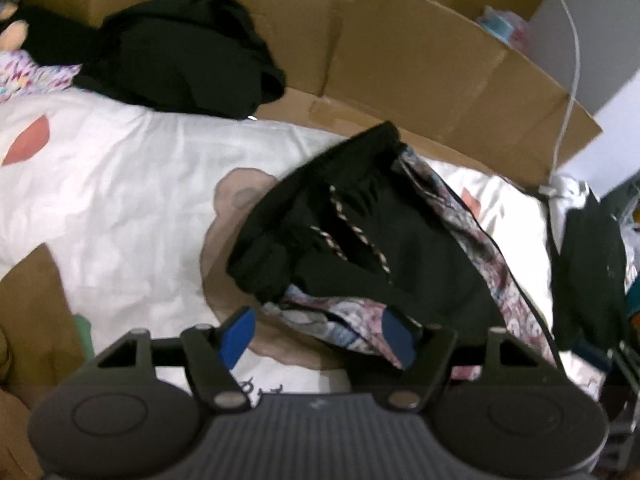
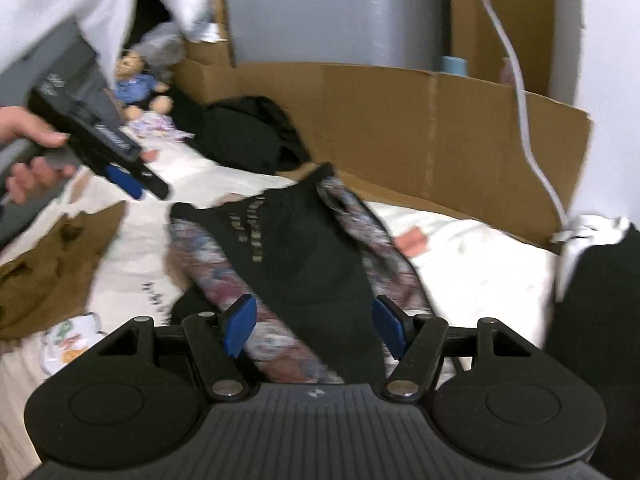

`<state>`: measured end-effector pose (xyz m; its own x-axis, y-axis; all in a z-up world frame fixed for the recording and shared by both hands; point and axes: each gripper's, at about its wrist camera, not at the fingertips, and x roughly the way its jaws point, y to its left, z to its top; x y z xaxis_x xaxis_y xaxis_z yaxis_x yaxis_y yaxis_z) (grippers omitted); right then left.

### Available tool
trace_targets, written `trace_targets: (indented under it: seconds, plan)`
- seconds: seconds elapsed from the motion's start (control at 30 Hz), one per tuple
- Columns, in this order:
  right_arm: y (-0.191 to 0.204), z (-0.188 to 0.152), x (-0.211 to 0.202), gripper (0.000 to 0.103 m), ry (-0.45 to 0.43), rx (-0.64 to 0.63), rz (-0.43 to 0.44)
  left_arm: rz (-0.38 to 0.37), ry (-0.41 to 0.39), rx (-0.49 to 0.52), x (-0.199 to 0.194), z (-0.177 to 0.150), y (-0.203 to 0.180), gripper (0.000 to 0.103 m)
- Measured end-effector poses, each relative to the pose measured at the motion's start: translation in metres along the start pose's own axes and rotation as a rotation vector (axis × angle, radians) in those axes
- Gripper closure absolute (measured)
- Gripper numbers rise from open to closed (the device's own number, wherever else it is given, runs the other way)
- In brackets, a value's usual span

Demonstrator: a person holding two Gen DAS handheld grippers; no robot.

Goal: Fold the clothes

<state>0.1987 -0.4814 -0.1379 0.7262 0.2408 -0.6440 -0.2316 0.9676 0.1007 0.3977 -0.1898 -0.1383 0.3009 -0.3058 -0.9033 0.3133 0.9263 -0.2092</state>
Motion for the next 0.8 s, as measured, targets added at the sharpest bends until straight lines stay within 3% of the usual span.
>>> trace_targets:
  seconds: [0.27, 0.4, 0.67, 0.73, 0.77, 0.8]
  plan:
    - [0.019, -0.012, 0.027, 0.034, 0.012, -0.02, 0.042, -0.037, 0.016, -0.084, 0.015, -0.002, 0.018, 0.03]
    - [0.026, -0.025, 0.034, 0.034, 0.039, -0.073, 0.022, -0.074, 0.003, -0.188, 0.03, -0.005, 0.032, 0.03]
    - [0.02, -0.036, 0.031, 0.035, 0.019, -0.066, 0.02, -0.079, -0.019, -0.25, 0.058, -0.007, 0.04, 0.03]
    - [0.017, -0.037, 0.029, 0.035, 0.006, -0.064, 0.037, -0.083, -0.009, -0.264, 0.066, -0.008, 0.04, 0.039]
    - [0.018, -0.038, 0.031, 0.036, 0.009, -0.073, 0.037, -0.09, 0.002, -0.279, 0.071, -0.009, 0.041, 0.058]
    - [0.018, -0.039, 0.032, 0.037, 0.011, -0.082, 0.036, -0.101, 0.021, -0.302, 0.074, -0.01, 0.04, 0.068]
